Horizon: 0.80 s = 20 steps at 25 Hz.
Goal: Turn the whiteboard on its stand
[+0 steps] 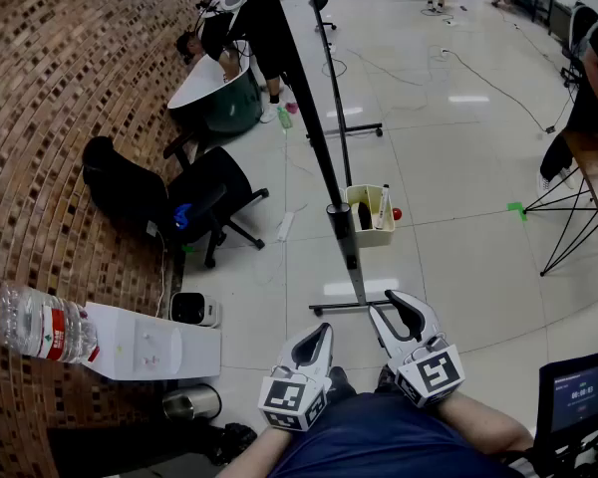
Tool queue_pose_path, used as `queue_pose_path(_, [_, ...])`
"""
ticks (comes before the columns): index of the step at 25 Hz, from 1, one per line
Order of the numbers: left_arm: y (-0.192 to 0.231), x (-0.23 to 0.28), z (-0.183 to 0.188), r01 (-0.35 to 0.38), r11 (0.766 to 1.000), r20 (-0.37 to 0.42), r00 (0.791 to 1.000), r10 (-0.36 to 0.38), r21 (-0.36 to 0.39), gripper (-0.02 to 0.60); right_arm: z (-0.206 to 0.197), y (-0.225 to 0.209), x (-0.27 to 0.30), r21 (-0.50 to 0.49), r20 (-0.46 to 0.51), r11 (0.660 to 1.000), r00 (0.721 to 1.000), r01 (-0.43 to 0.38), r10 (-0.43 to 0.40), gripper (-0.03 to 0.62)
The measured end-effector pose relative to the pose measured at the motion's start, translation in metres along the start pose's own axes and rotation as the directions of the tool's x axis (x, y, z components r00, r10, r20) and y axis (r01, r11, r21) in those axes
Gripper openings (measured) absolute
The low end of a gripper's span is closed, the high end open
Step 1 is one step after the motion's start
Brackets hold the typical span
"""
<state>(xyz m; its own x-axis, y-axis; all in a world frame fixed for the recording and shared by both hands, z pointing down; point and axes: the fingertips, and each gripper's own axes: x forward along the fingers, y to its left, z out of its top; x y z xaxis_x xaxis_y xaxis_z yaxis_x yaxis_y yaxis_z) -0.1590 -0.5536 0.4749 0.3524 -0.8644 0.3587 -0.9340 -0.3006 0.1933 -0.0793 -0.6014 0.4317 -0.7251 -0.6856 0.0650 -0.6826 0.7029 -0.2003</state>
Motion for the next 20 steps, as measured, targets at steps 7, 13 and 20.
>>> queue_pose_path(7, [0.042,0.002,-0.012,-0.064,0.992,-0.004,0.998,0.064,-0.107,0.006,0.005,-0.032,0.042,-0.046,-0.036,0.995,0.995,0.086,-0.088,0.201])
queue_pose_path(13, [0.097,0.022,0.014,-0.031,0.994,0.06,0.997,0.038,-0.109,0.006,0.009,-0.041,0.102,-0.145,-0.052,0.979,0.987,0.146,-0.155,0.311])
queue_pose_path(20, [0.145,0.036,0.036,0.029,0.99,0.093,0.996,-0.016,-0.14,0.006,0.006,-0.069,0.159,-0.203,-0.104,0.94,0.948,0.275,-0.3,0.33])
